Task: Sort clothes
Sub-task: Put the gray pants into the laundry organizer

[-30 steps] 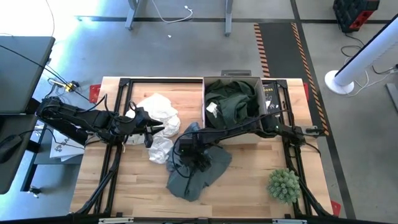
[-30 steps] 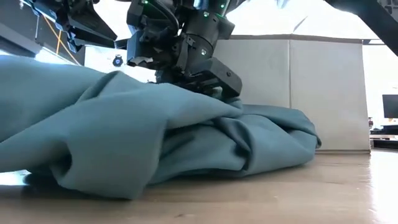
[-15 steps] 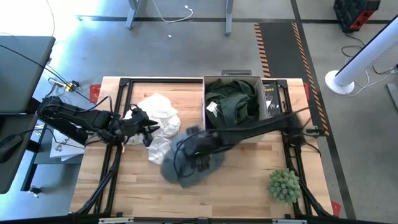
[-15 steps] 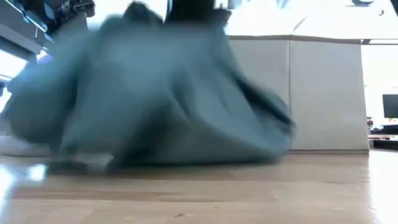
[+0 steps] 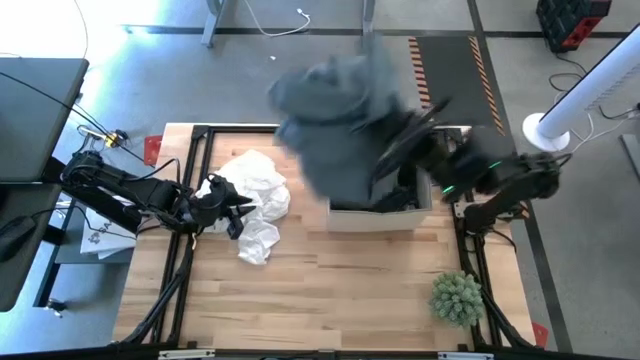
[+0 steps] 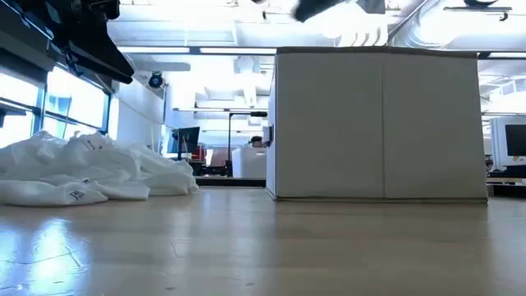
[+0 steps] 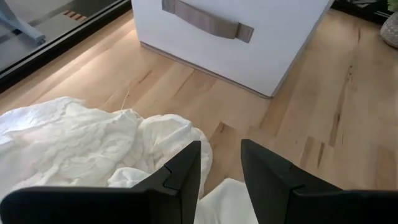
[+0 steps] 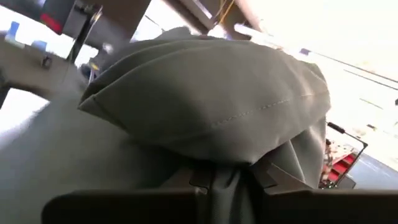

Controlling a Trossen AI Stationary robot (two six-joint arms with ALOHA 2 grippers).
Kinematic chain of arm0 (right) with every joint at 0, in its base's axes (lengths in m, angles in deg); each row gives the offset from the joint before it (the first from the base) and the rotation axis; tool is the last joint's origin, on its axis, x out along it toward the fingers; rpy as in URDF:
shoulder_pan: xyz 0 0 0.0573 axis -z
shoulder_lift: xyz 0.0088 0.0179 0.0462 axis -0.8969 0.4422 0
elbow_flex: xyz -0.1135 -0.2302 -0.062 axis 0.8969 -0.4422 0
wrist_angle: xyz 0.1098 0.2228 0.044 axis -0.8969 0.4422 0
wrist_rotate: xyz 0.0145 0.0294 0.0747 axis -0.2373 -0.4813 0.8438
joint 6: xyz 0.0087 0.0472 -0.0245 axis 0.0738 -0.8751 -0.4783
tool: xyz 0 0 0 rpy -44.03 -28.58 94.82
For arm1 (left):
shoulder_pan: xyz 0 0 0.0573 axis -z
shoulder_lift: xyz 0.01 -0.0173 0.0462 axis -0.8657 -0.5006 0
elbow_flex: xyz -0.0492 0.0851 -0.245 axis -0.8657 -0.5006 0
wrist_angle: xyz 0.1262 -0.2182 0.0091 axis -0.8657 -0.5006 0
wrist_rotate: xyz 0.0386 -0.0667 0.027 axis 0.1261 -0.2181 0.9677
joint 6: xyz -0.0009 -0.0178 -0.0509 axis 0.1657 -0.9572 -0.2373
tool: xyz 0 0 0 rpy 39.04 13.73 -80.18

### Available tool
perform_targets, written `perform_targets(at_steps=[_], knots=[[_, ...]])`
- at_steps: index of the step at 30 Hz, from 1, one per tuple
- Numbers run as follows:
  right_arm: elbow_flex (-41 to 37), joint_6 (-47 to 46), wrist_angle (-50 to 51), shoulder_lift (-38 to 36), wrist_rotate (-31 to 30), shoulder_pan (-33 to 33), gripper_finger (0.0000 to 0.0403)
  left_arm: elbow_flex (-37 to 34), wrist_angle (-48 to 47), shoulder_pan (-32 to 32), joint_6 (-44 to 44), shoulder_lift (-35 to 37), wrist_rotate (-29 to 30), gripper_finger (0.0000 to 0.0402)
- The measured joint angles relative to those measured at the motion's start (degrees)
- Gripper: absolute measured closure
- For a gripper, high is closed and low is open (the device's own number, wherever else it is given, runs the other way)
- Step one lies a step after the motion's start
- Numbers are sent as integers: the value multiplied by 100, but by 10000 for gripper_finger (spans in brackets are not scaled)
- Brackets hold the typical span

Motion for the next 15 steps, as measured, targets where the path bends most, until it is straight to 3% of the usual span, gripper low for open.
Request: perform_targets(at_steps=[3,6,11,15], knots=[[2,-260,313,-428,151,283,377,0,2,0,0,0,38,289],[9,-1391,1745,-725,305,673,377,0,7,0,0,0,48,289],[-43,-4150,4865,-779,1662,1594,377,0,5,0,0,0,53,289],[-996,-5248,5783,-716,2296,2267,377,0,9,0,0,0,87,289]])
